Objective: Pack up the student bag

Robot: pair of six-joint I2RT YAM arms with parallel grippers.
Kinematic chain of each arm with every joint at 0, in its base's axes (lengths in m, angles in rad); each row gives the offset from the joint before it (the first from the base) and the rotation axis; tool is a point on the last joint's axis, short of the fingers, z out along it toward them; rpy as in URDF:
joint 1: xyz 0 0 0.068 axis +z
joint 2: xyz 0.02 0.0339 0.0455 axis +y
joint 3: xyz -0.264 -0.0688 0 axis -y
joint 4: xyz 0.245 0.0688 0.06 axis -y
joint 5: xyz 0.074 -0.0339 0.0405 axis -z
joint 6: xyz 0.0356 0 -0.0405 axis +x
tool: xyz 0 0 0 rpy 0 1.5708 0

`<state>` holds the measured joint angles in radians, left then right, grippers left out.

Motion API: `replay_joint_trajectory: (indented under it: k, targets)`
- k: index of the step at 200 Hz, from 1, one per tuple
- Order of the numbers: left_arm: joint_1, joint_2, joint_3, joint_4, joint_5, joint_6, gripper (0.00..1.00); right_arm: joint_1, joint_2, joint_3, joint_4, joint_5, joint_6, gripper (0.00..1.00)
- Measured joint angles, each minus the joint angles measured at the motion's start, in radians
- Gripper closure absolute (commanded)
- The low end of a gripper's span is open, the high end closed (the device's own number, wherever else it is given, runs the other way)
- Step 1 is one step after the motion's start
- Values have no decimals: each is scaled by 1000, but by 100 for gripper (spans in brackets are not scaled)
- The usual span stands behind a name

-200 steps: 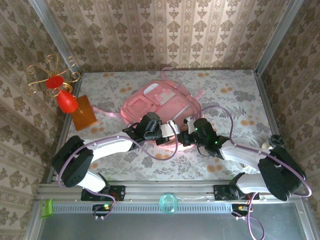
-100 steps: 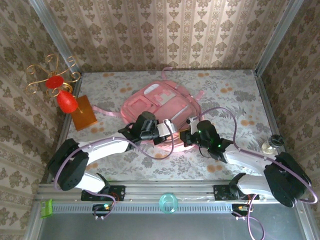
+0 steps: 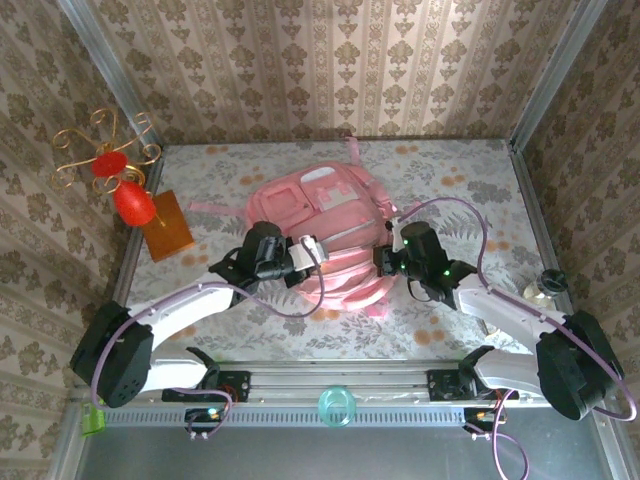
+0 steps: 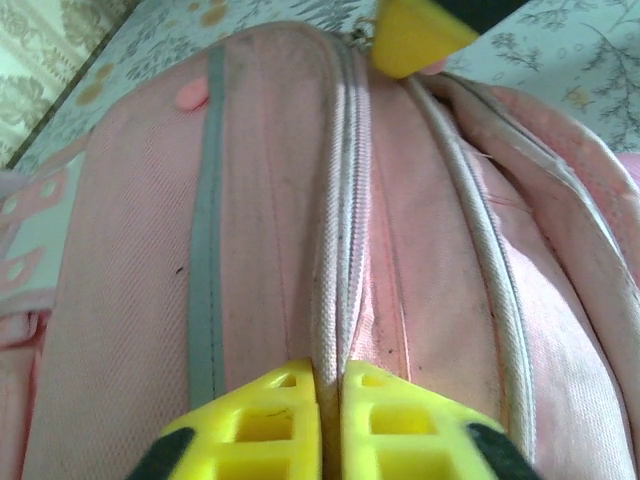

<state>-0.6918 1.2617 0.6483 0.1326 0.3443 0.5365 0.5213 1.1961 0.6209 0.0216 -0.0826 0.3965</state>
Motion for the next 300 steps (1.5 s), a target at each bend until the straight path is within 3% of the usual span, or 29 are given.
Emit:
replay_joint_trajectory:
  k: [16,43,73,122,172,205,225,269,300]
  targets:
    - [13,-13,0,-25,-35,-37,49,32,0,0,4,0,7,100]
    - [3,-67,0,-55,-82,-101,34,85,0,0,13,0,38,100]
    - [-75,-97,27,-55,-100,-148,31,136,0,0,28,-1,64,100]
    - [-160,-3,70,-56,-106,-161,30,159,2,0,35,-11,76,100]
    - [-165,89,96,-79,-135,-139,37,159,2,0,42,-16,75,100]
    - [-164,114,114,-72,-160,-123,47,159,2,0,45,-25,76,100]
    - [-164,134,133,-65,-167,-108,58,159,2,0,51,-33,75,100]
    - [-143,148,144,-56,-135,-60,100,159,0,0,36,-26,66,100]
    - [-86,101,90,-48,-26,12,100,101,-35,-5,-13,-31,42,100]
